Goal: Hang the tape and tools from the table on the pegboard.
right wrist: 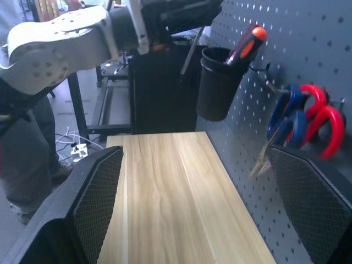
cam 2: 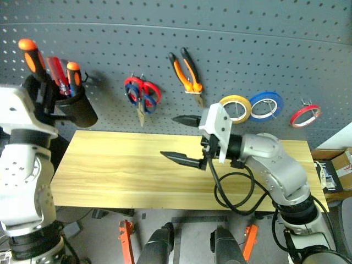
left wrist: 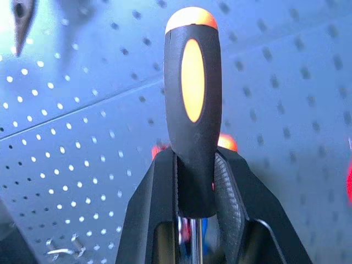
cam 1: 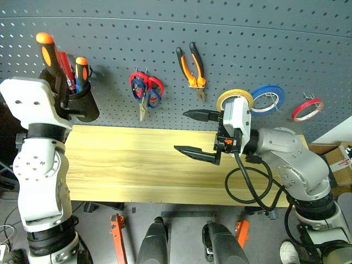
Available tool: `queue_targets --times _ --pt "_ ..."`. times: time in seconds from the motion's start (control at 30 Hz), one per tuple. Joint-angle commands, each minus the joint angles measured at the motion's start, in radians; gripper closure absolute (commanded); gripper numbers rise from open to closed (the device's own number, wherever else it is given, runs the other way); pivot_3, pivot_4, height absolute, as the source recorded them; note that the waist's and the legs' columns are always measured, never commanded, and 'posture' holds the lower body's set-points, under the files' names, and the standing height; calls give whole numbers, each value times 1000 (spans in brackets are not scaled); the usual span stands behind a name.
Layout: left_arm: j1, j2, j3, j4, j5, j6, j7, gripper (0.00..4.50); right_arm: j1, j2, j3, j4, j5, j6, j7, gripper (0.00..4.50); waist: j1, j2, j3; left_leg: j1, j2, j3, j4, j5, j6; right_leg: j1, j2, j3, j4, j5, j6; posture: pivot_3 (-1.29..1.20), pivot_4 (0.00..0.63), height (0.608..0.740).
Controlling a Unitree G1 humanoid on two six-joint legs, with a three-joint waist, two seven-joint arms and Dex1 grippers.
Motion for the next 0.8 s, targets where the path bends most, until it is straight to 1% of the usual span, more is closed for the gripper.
queue_targets --times 0.03,0.2,0.3,0.47,0.6,0.73,0.8 --pt "-105 1 17 -3 -40 20 27 3947 -24 16 6 -3 -20 -39 4 0 3 -3 -2 0 0 -1 0 0 -1 0 0 -1 0 0 0 86 164 740" --pt "-261 9 43 144 -73 6 51 3947 -19 27 9 -11 -30 -33 -3 0 5 -5 -12 0 1 -3 0 3 -4 0 1 -3 0 1 -2 66 156 740" --pt "-299 30 39 191 -67 -15 42 3947 -14 25 6 -20 -29 -26 -9 0 3 -5 -16 0 1 -3 0 3 -5 0 1 -3 0 2 -2 56 155 740" --pt "-321 55 21 334 -34 -138 18 3947 -8 25 7 -29 -30 -25 -17 0 1 -5 -19 0 2 -3 0 3 -5 0 2 -4 1 2 -3 52 157 740" --pt "-334 27 -14 423 -11 -223 34 3947 -5 28 13 -37 -33 -24 -22 0 1 -5 -23 0 1 -3 1 3 -5 0 2 -3 1 2 -3 40 158 740" --pt "-298 -3 -37 459 12 -250 53 3947 -2 22 8 -46 -29 -17 -26 0 1 -5 -24 0 1 -3 1 4 -5 0 2 -3 1 3 -3 26 163 740" --pt "-277 -18 -27 464 7 -251 66 3947 0 19 6 -51 -27 -14 -28 0 0 -5 -26 0 1 -3 1 3 -5 0 2 -3 1 3 -3 21 164 740"
